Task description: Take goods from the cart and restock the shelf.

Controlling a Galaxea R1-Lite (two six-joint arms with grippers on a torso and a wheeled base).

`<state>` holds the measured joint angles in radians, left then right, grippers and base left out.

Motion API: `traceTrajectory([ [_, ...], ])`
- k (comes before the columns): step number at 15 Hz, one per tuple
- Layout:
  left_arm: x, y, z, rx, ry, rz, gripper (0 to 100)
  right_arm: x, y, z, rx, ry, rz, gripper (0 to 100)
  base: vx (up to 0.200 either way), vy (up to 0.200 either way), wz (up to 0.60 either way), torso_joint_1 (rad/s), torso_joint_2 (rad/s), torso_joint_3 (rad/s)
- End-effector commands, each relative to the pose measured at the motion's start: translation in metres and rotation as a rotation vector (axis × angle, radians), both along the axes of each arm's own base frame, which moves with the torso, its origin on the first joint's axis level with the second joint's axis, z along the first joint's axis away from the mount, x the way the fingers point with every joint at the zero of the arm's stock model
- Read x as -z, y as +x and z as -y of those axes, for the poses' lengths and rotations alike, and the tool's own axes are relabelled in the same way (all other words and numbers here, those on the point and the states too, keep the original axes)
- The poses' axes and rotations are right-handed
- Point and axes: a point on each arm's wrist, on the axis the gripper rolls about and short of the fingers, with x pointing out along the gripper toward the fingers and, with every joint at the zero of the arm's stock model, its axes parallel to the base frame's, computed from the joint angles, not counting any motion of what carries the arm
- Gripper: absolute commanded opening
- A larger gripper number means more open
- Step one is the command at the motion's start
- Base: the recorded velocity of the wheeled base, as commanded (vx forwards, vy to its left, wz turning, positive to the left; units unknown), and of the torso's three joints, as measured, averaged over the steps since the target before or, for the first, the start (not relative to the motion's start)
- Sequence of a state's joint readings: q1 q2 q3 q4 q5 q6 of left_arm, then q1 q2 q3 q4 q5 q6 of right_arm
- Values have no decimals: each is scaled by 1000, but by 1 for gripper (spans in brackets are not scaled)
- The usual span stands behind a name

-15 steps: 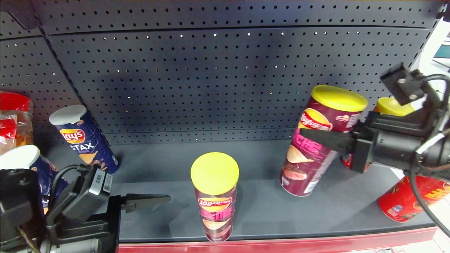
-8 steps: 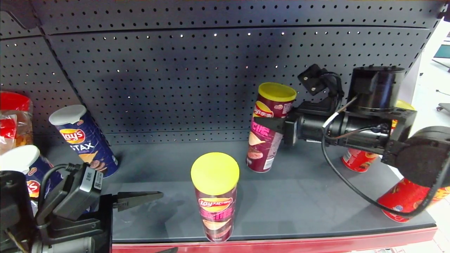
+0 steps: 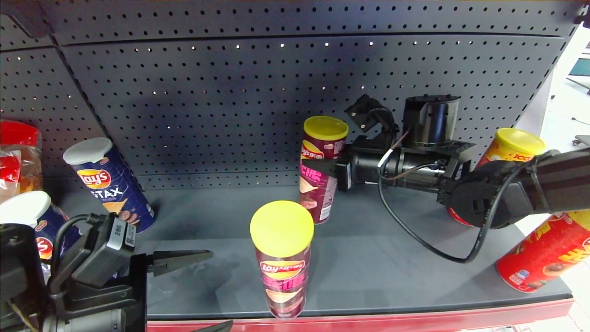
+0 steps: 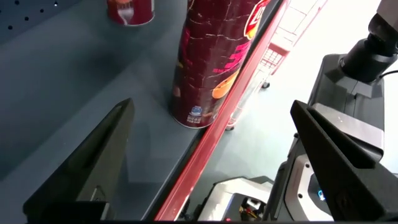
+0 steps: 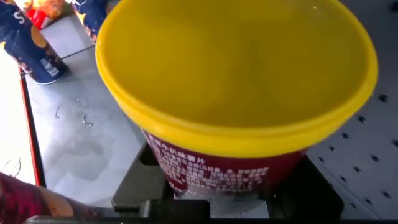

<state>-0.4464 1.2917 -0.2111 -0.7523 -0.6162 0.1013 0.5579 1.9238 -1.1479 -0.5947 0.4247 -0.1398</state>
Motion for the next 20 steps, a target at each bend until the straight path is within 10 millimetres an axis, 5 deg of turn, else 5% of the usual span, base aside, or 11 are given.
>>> traceTrajectory([
  [1,1,1,0,0,2,-6,100,6,0,-8,-16,-8,-13,0,0,0,0,0,0,0],
  [17,2,-1,0,-2,11,-22,100,20,9,-25,-35,-21,-27,0,0,0,0,0,0,0],
  [18,2,-1,0,-1,12,-23,100,20,9,-25,-35,-21,-28,100,0,0,0,0,0,0],
  [20,2,-1,0,-2,11,-22,100,20,8,-24,-34,-19,-30,100,0,0,0,0,0,0],
])
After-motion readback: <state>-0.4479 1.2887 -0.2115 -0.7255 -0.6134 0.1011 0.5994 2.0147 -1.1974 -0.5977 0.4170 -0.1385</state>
